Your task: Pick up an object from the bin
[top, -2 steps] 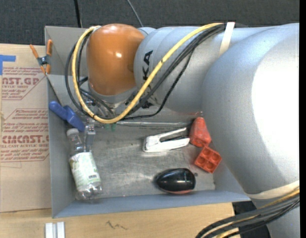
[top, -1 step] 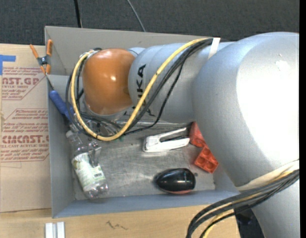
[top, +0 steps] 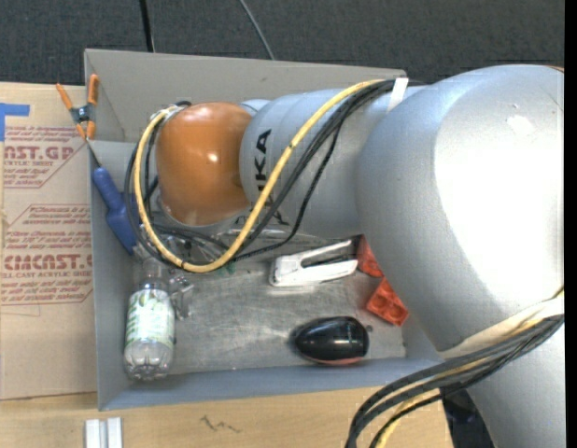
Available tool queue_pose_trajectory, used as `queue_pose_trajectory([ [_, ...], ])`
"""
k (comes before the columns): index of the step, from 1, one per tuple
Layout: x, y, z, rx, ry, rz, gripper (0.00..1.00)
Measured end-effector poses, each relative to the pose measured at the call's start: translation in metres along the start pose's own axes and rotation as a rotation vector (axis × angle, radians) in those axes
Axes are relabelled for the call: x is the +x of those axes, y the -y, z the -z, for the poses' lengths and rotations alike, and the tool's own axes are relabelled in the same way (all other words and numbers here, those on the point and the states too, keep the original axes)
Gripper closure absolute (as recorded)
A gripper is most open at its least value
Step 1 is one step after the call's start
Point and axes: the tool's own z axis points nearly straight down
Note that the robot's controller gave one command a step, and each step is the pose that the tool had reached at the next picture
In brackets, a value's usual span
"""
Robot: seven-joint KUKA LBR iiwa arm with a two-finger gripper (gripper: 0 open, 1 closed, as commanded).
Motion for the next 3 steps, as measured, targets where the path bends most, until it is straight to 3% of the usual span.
queue_pose_trajectory([
  [1, 0.016, -0.012, 0.002, -0.002, 0.000, 0.204, 0.00],
  [2, 0.017, -0.013, -0.017, 0.004, 0.002, 0.320, 0.00],
  [3, 0.021, -0.013, -0.015, 0.017, 0.038, 0.561, 1.00],
])
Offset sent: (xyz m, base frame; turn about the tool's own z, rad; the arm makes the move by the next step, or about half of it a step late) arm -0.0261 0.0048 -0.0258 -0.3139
